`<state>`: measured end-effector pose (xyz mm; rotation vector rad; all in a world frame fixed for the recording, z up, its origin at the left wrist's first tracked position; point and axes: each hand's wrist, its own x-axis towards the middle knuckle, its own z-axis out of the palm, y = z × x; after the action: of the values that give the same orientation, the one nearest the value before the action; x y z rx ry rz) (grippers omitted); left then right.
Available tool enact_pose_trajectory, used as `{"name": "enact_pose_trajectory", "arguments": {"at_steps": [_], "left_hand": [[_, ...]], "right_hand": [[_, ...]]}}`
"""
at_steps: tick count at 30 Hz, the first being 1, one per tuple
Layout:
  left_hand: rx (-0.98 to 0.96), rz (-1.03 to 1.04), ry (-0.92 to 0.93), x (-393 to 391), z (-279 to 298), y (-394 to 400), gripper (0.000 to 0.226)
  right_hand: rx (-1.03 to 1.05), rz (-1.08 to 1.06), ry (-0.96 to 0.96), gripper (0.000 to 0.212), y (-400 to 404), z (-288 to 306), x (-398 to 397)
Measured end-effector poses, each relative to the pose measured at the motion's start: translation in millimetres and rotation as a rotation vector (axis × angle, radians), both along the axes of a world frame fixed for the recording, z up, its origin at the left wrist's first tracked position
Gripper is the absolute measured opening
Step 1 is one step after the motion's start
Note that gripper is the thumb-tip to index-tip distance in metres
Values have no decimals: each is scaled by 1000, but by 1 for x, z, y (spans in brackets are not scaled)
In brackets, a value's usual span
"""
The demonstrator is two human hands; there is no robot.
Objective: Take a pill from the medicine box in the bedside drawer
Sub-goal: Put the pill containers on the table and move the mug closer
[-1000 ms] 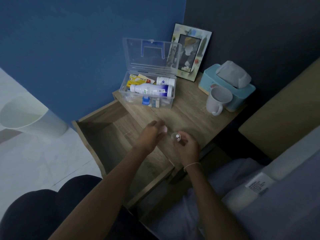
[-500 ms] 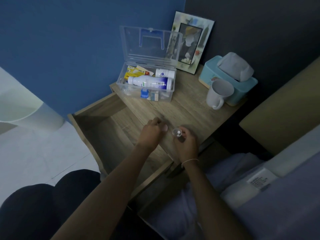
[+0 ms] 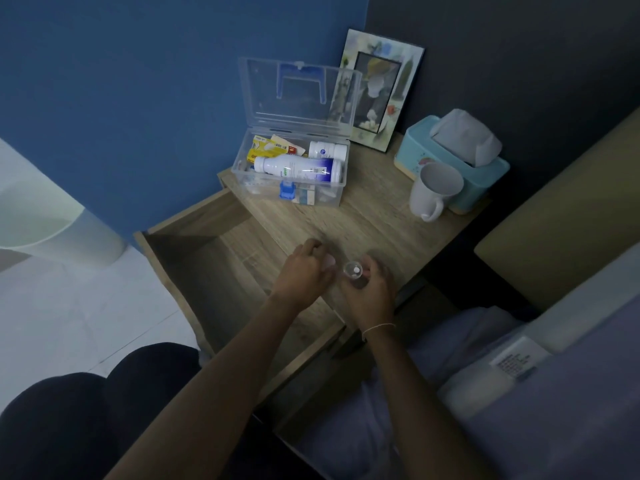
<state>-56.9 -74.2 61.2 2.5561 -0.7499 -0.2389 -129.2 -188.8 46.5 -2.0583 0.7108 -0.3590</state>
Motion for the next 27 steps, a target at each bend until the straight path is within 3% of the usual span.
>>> {"name": "enact_pose_trajectory", "arguments": {"at_steps": [3, 8, 14, 21, 27], "left_hand": [[0, 24, -105, 3, 3, -2, 51], [106, -67, -245, 31, 17, -16, 65], [227, -20, -256, 61, 17, -25, 71], [213, -35, -235, 80, 10, -20, 73], [174, -38, -231, 77, 4, -19, 72]], "right_hand": [[100, -111, -72, 67, -8, 13, 8], [-76, -368, -310, 65, -50, 53, 49], [-39, -486, -64, 85, -100, 60, 78], [100, -575, -66, 42, -105, 47, 88], [122, -612, -76, 31, -113, 40, 88]]}}
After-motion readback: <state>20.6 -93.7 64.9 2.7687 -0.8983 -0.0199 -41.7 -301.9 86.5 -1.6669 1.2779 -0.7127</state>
